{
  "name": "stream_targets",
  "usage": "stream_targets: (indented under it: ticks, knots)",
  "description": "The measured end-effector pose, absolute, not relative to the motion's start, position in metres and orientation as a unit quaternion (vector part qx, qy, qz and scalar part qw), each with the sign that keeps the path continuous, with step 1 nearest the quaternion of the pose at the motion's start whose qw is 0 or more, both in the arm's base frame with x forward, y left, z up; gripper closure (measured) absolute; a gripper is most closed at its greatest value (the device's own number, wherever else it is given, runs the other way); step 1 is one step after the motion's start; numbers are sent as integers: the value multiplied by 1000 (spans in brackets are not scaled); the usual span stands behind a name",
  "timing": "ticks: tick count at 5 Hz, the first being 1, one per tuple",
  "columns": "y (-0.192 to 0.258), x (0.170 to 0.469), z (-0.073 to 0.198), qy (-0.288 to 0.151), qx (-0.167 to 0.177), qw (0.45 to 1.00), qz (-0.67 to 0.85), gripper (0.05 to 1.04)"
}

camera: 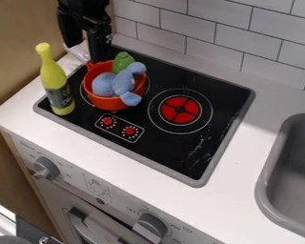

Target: Take the yellow bottle with black label and put it on the right burner

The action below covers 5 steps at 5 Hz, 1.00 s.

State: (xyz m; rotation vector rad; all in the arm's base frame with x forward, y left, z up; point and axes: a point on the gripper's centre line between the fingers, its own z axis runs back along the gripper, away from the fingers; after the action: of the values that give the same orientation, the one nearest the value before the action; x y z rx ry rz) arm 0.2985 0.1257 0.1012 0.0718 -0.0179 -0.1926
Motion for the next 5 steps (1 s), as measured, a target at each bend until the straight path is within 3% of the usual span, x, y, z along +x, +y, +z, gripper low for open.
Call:
stream_targets:
  ticks: [2,4,5]
  knots:
    - [121,289,92,31,19,995,-96,86]
    - [120,284,105,56,15,993,-101,86]
    - [121,284,120,37,33,992,-117,86]
